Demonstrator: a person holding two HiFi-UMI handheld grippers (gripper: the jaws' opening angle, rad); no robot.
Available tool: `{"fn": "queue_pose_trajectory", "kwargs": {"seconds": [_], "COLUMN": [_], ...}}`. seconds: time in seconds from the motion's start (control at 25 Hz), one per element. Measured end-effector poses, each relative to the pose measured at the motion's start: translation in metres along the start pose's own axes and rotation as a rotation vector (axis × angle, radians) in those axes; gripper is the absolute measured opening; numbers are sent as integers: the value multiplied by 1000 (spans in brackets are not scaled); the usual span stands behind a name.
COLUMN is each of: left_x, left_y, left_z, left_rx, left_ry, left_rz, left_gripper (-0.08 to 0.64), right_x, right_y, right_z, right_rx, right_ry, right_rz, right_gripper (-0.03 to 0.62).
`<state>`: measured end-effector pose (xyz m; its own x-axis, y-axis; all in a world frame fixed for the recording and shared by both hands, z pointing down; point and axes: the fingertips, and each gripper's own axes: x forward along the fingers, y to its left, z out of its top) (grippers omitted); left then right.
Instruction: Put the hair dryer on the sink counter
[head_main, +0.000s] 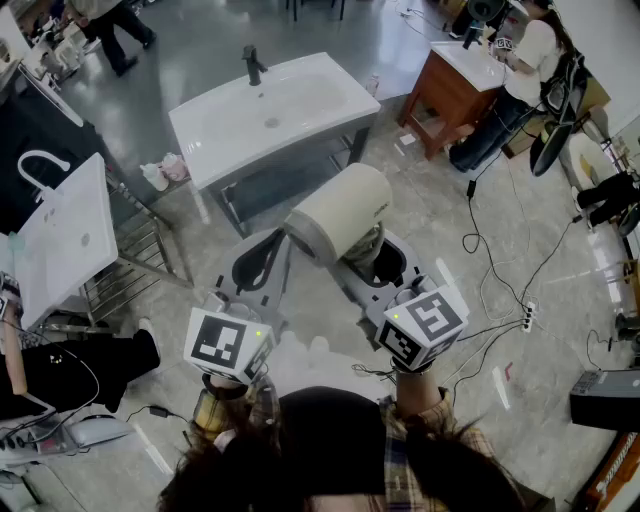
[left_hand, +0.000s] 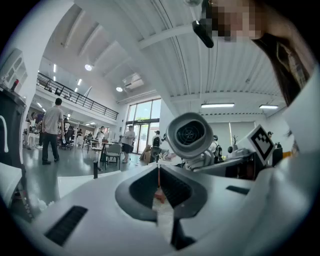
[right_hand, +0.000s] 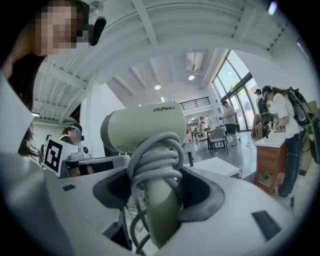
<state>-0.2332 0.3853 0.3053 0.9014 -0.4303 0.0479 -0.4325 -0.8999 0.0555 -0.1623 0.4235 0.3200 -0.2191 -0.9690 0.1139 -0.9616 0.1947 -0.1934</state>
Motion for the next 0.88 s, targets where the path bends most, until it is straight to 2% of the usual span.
{"fn": "queue_pose_trajectory", "kwargs": {"seconds": [0.4, 0.56, 0.88], "left_x": [-9, -10, 10], "left_y": [-17, -12, 11], "left_z": [-6, -11, -16], "left_rx": [30, 19, 13], "left_ry": [0, 14, 27], "left_rz": [42, 68, 70], "left_gripper": [24, 25, 25], "right_x": [-21, -18, 9], "right_y": [-3, -8, -27], "right_z": [1, -2, -7], "right_rx": [6, 16, 47], "right_ry": [-40, -34, -16], "right_rz": [40, 41, 40], "right_gripper": [284, 284, 284]}}
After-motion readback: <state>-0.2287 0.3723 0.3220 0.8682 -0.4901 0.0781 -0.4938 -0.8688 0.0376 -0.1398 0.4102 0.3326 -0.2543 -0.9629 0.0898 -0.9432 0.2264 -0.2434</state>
